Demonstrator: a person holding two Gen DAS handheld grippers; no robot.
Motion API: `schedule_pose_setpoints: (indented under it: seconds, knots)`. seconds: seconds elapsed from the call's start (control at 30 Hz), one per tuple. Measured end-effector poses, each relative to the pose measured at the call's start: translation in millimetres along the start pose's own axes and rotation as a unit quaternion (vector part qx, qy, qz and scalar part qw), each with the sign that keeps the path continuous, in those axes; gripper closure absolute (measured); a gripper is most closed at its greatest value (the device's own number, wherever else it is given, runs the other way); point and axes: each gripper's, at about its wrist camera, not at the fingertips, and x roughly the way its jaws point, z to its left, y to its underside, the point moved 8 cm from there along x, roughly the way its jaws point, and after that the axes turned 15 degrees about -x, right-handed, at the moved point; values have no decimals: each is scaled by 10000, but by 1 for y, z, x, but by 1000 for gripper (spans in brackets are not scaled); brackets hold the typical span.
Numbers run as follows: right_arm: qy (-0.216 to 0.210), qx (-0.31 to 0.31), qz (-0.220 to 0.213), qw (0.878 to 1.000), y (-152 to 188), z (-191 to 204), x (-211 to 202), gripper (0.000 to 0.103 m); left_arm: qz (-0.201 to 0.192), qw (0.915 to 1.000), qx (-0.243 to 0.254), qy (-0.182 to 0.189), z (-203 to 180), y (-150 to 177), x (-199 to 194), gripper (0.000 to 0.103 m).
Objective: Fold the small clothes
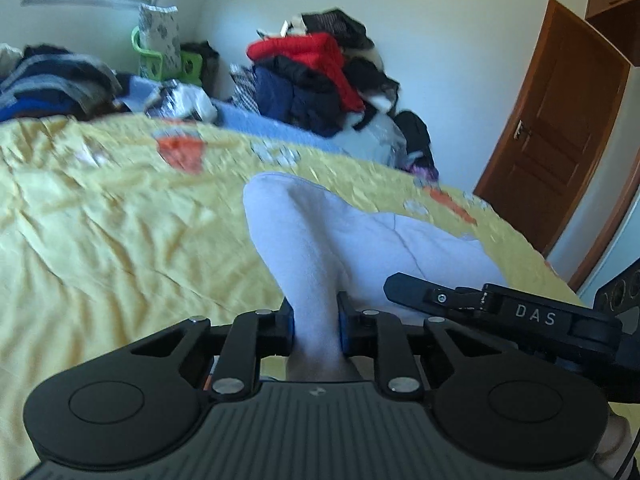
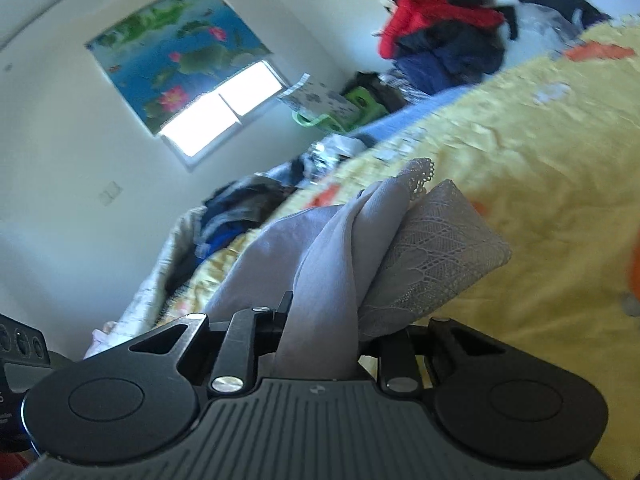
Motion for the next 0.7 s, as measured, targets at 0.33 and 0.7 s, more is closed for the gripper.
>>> schedule_pose_setpoints:
  seconds: [0.33,0.7]
  knots:
    - [697,-77,796,9944,41,-8,56,62,442,9940,353,-939,42,22,32,80]
    - [2336,-1965,-209,9520,3,30,-38,49,-269,9753,1045,-1925,53,17,-23,44]
